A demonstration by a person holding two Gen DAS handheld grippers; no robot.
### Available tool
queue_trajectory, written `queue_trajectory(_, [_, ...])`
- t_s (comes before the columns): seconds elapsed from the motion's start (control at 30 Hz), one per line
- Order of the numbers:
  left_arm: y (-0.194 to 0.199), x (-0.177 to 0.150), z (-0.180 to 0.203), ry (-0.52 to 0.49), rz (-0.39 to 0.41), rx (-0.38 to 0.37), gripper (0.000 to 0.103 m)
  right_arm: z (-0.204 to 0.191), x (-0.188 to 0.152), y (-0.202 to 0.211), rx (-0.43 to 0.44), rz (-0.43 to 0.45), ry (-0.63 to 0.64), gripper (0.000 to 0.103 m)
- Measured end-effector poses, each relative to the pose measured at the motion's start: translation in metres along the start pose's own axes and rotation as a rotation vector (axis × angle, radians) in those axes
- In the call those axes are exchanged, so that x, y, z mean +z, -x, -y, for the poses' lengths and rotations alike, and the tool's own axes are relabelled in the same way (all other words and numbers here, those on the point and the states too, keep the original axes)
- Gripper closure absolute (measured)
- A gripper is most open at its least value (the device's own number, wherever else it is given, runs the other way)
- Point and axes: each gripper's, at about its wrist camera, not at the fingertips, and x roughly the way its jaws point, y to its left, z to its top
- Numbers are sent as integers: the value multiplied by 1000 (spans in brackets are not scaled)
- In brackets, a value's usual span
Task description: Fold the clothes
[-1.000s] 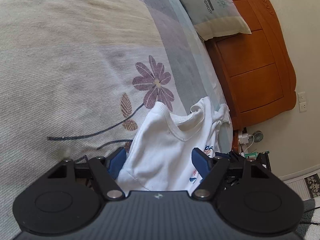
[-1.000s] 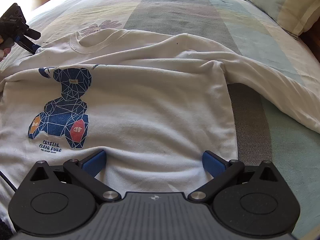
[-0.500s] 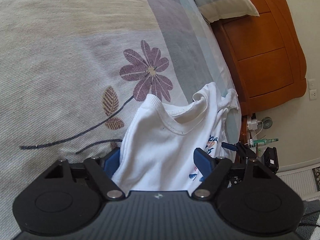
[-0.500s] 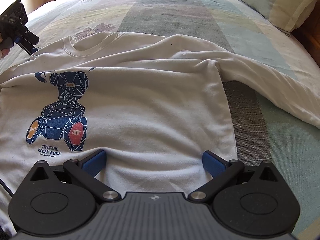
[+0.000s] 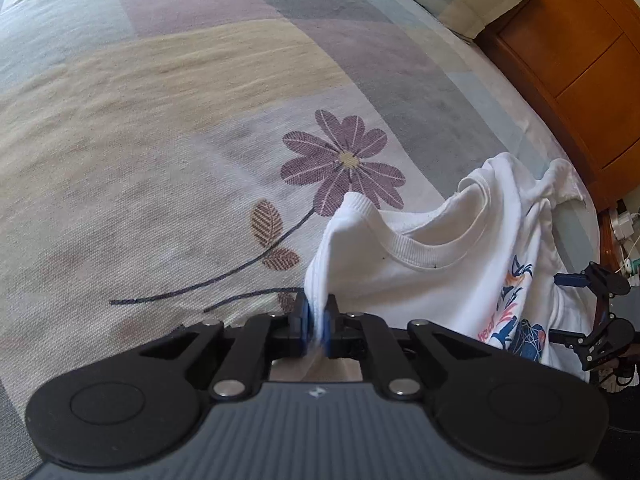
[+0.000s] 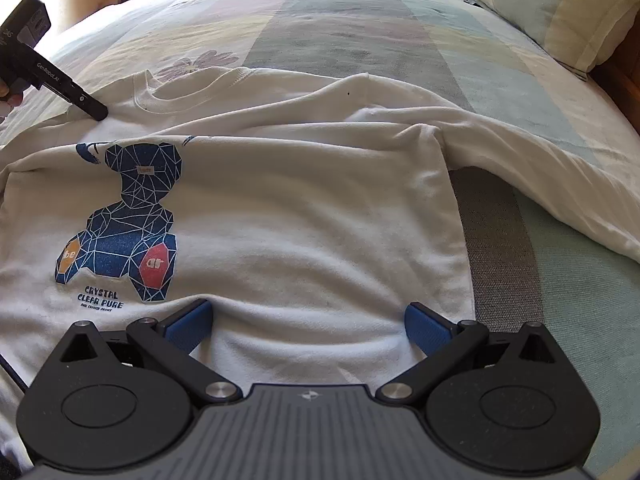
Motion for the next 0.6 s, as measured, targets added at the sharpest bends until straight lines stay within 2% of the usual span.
queue_trajectory(0.13, [20, 17, -4, 43, 131, 125, 103, 0, 4, -1, 9, -18, 20, 0])
queue_trajectory(0.23, [26, 30, -17, 134, 202, 165, 103, 0, 7, -3, 22, -32, 45, 0])
queue_trajectory(0.37, [24, 30, -17, 194, 228, 170, 103, 2, 9, -3, 48, -39, 83, 0])
queue_trajectory(0.43, [23, 26, -5, 148, 220, 154, 102, 4, 12, -2, 63, -59, 95, 0])
queue_trajectory(0.5, [23, 21, 6, 102, 212, 139, 96, 5, 17, -1, 81, -91, 111, 0])
queue_trajectory(0.57, [20, 17, 17, 48, 166, 140, 77, 10, 26, 4, 136, -106, 124, 0])
queue_trajectory(0.6, [19, 15, 20, 31, 150, 143, 74, 13, 32, 8, 174, -102, 130, 0])
